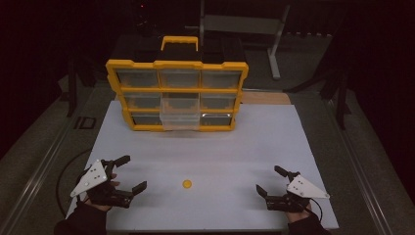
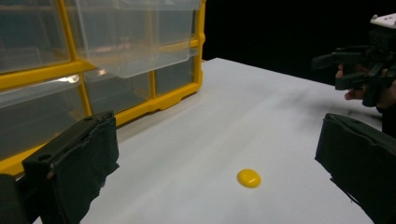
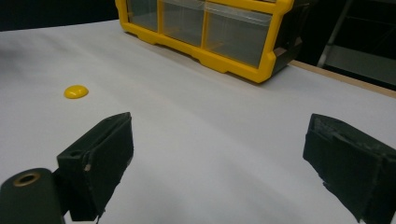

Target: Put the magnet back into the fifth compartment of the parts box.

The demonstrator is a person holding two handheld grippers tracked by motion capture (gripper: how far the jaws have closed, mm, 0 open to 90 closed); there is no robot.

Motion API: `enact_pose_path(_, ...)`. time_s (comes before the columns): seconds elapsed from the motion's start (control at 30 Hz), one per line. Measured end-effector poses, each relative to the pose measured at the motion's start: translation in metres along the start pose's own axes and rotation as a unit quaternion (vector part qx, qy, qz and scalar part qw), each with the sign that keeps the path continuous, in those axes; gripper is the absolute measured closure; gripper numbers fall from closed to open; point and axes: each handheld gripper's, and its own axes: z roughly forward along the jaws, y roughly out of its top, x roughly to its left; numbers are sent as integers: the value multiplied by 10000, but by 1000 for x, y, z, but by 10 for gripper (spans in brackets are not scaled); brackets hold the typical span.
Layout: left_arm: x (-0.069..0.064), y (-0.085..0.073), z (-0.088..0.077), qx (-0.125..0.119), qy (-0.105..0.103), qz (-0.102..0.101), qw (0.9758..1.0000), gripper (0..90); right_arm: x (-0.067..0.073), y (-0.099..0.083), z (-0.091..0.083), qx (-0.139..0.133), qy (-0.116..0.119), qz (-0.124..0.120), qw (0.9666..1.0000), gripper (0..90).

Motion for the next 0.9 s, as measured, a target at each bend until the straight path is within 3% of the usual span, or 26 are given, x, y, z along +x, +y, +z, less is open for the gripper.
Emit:
enact_pose_path(0.23,-5,14,12,189,-173,-4,9997,0,0,0,0,-4,-5,-18,10000,87)
enact_pose_path(0.43,-9,24,20,212,-298,13,9993,0,0,0,0,-17,2,-14,10000,87)
enact_pose_path(0.57,-13,32,25,234,-396,132,9989,0,0,1,0,-31,14,-23,10000,87)
enact_pose_path(0.7,-16,39,31,248,-618,4,9978,1,1,1,0,-26,20,-17,10000,87)
enact_pose_path(0.9,-24,45,42,312,-703,216,9968,0,1,1,-1,-54,28,-36,10000,87)
